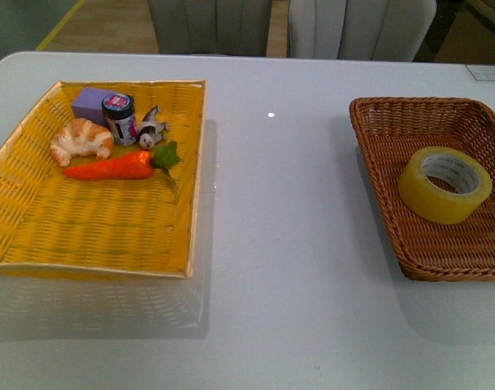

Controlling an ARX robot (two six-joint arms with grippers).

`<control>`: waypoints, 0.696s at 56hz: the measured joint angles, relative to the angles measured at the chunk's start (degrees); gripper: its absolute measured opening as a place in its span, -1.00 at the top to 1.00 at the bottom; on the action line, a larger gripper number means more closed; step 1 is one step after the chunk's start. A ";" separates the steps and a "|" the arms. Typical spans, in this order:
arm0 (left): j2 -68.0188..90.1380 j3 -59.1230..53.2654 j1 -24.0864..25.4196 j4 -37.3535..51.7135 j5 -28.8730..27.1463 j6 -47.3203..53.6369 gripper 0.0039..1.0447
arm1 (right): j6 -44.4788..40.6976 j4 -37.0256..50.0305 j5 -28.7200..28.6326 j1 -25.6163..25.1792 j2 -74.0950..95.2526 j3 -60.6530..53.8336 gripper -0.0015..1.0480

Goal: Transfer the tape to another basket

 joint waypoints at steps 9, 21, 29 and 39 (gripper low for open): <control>0.00 0.00 0.00 0.00 0.00 0.00 -0.44 | 0.00 0.00 0.00 0.00 0.00 -0.02 -0.70; 0.00 0.00 0.00 0.02 0.00 0.11 -0.83 | 0.00 0.00 0.00 0.00 0.00 0.00 -0.83; 0.00 0.00 0.00 0.00 0.00 0.11 -0.83 | 0.00 0.00 0.00 0.00 0.00 0.00 -0.83; 0.00 0.00 0.00 0.02 0.00 0.11 -0.83 | 0.00 0.00 0.00 0.00 0.00 0.00 -0.83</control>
